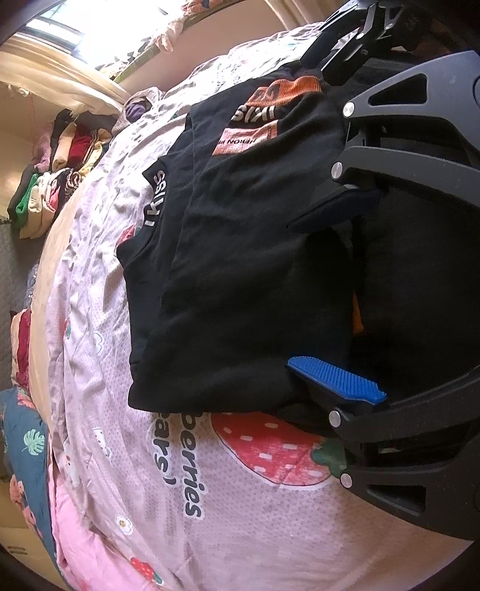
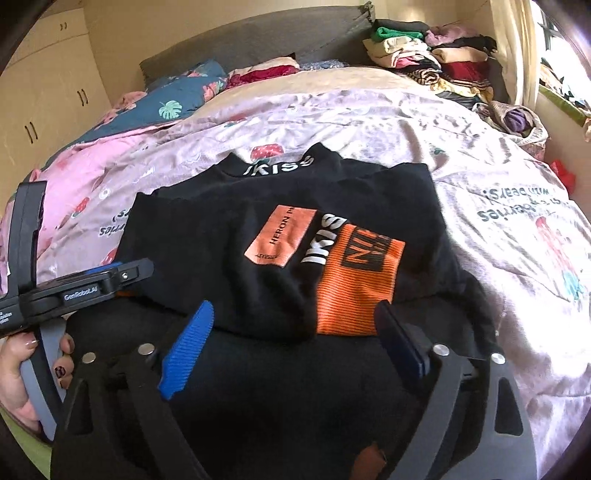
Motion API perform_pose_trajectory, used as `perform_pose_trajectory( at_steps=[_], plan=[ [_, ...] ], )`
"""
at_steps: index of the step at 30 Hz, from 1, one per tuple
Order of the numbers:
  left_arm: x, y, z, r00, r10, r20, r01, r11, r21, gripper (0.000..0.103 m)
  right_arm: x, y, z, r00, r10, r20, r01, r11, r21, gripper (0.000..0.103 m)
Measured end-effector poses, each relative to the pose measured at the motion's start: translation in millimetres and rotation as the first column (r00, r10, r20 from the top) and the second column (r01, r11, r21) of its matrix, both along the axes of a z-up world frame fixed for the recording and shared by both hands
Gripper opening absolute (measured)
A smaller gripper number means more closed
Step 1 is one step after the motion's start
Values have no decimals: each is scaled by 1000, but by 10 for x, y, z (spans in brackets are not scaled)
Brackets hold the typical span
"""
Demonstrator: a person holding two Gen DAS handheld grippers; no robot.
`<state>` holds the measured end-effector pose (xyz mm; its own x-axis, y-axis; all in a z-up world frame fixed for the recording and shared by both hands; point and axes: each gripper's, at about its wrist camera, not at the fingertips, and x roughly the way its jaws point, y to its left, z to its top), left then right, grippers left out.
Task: Fold small clothes
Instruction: 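Lower both grippers onto the side edges of the shirt body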
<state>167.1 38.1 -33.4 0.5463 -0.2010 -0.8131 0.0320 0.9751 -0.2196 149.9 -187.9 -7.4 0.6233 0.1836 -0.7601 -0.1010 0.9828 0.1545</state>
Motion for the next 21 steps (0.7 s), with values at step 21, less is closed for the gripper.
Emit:
perform_pose_trajectory(
  at_steps=[21],
  plan=[
    [-190,-20,296,999,2,43,-1,1000,-27,93,-192,-105,309,996,-40,84,39,999,17,98]
  ],
)
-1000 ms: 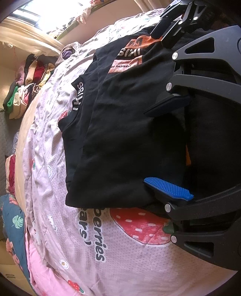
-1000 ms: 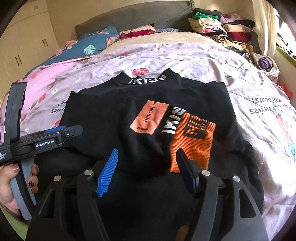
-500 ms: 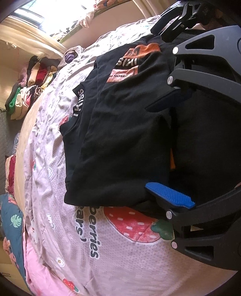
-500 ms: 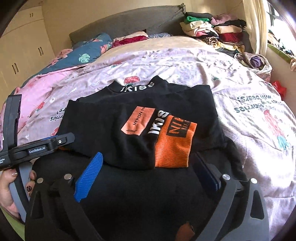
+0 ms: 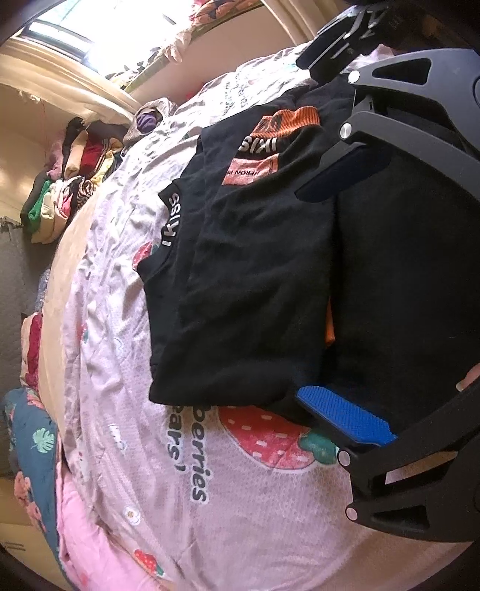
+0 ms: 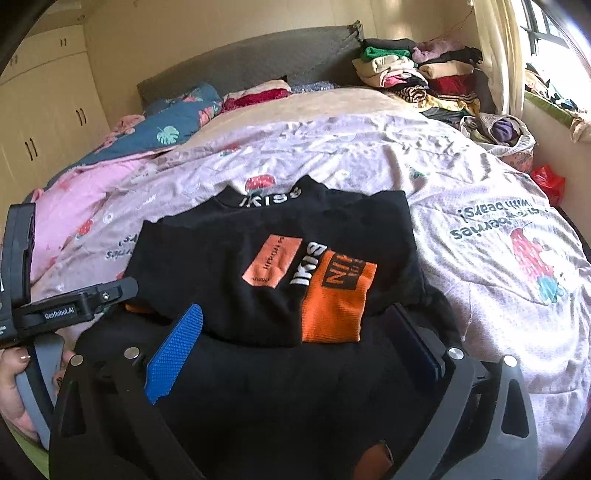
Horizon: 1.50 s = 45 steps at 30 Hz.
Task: Fold small clothes
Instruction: 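Lower both grippers onto the side edges of the shirt body, then move both grippers along the shirt body to its hem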
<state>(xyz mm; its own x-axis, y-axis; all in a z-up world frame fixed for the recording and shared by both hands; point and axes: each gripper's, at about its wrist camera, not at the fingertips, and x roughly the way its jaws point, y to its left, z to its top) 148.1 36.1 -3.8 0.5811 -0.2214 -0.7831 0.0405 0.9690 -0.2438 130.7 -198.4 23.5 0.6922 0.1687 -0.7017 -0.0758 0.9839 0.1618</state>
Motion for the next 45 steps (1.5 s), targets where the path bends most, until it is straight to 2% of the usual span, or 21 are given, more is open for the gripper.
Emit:
perform_pose_trajectory(
  at_steps=[23,31,45],
  plan=[
    [-383,27,402,997,-28,75,28,1000,-1,93,-320,15,446,994,23,104,-21,999,-26,98],
    [-559,134,438,996,-18,85,18,1000,2,93,-498,-16,513,993,36,114,-31,998,-48,98],
    [-872,526,386,996,52,69,-51,999,-5,93,-793,-84,498,993,63,102,-55,995,-77,98]
  ],
)
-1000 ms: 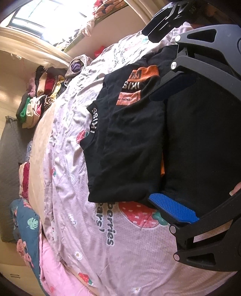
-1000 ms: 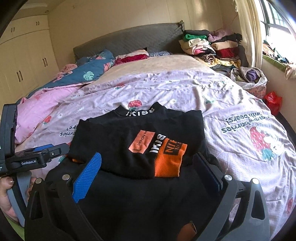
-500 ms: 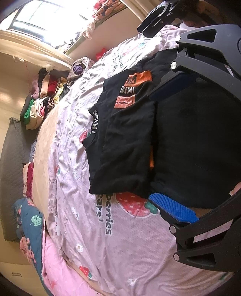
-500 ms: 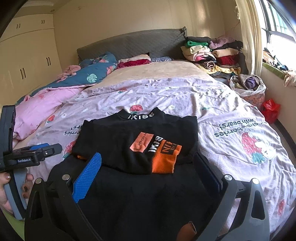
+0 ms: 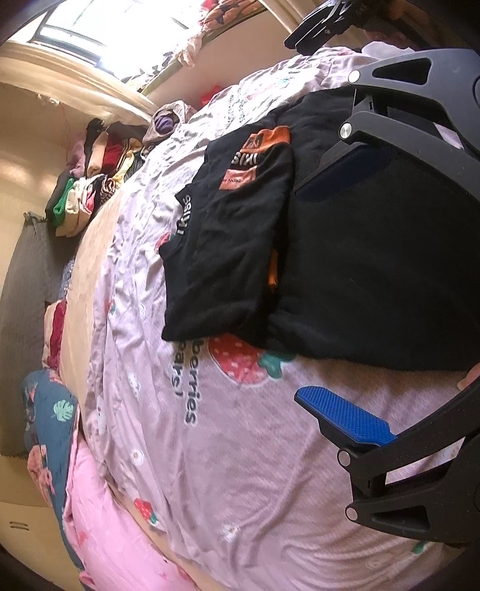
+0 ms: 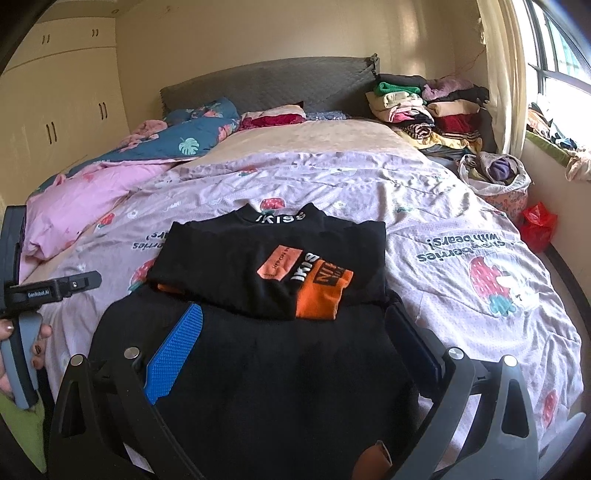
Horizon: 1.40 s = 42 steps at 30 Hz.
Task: Fold small clothes
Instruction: 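Move both grippers along the shirt body to its hem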
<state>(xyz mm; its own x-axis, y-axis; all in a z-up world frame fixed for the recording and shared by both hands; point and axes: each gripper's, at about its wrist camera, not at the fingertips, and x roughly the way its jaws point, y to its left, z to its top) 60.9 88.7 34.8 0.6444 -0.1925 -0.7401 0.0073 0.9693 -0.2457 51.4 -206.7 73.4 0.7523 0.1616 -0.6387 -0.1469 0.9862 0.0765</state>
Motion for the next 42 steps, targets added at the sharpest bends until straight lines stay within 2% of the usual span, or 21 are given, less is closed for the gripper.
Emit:
perform_pose_trajectory(
  at_steps=[16,25,30,35,42],
  plan=[
    [-375,254,-125,999,22,-24,-22,1000,12,93,-287,-62,-119,999,28,-38,-29,1000,-10,98],
    [-543,365,-256,998,31,-49,-31,999,-16,92,-418,-154,-248,997,20,-72,-21,1000,-14,98],
    [-602,369,-341,997,18,-71,-20,999,-26,85,-468,-223,-305,996,10,-90,-10,1000,-7,98],
    [-669,363,-441,996,3,-93,-6,1000,-28,65,-532,-241,-369,994,12,-107,-14,1000,-23,98],
    [-756,373,-597,991,-33,-131,23,997,-77,39,-603,-302,-460,991,5,-132,-9,999,-37,98]
  ],
)
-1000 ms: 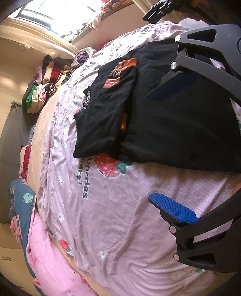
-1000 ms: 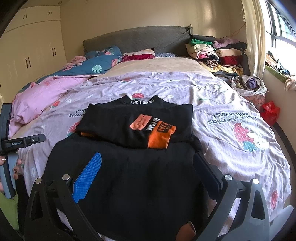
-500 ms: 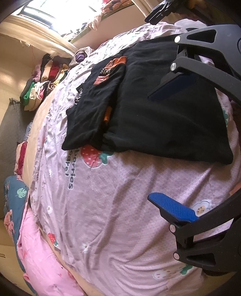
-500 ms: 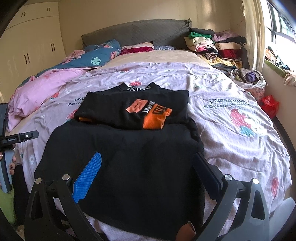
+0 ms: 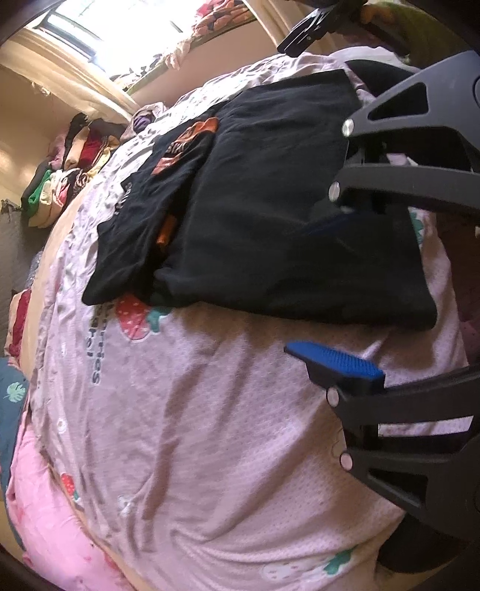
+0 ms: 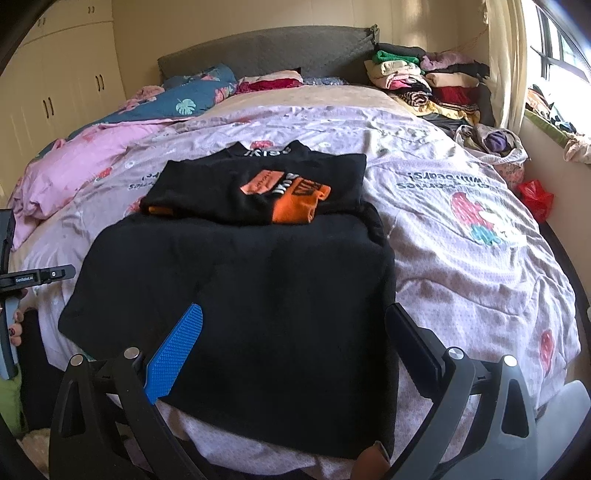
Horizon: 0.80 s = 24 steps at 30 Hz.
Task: Fold small clothes
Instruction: 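Move both grippers along the shirt body to its hem, then close both grippers on the hem edge of the black shirt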
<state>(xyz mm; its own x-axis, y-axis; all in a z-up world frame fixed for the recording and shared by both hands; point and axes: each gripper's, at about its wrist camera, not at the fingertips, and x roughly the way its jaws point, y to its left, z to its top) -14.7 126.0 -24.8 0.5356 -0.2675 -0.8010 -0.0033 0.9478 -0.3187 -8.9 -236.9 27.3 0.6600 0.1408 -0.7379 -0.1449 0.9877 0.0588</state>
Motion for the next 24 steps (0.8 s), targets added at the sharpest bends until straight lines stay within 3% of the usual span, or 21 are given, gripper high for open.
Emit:
perform_pose_trajectory(
  at_steps=[5,21,24],
  plan=[
    [-81,-8,-103,999,-22,-29,22,1000,-4,31,-33,-16,-27,1000,7,-10,-7,1000,-10,98],
    [-261,-85,-386,991,-85,-108,82,996,-28,29,-294,-272,-325,990,35,-134,-34,999,10,97],
    [-275,-77,-403,991,-87,-106,84,996,-31,29,-350,-349,-389,986,35,-164,-33,999,16,82]
  ],
)
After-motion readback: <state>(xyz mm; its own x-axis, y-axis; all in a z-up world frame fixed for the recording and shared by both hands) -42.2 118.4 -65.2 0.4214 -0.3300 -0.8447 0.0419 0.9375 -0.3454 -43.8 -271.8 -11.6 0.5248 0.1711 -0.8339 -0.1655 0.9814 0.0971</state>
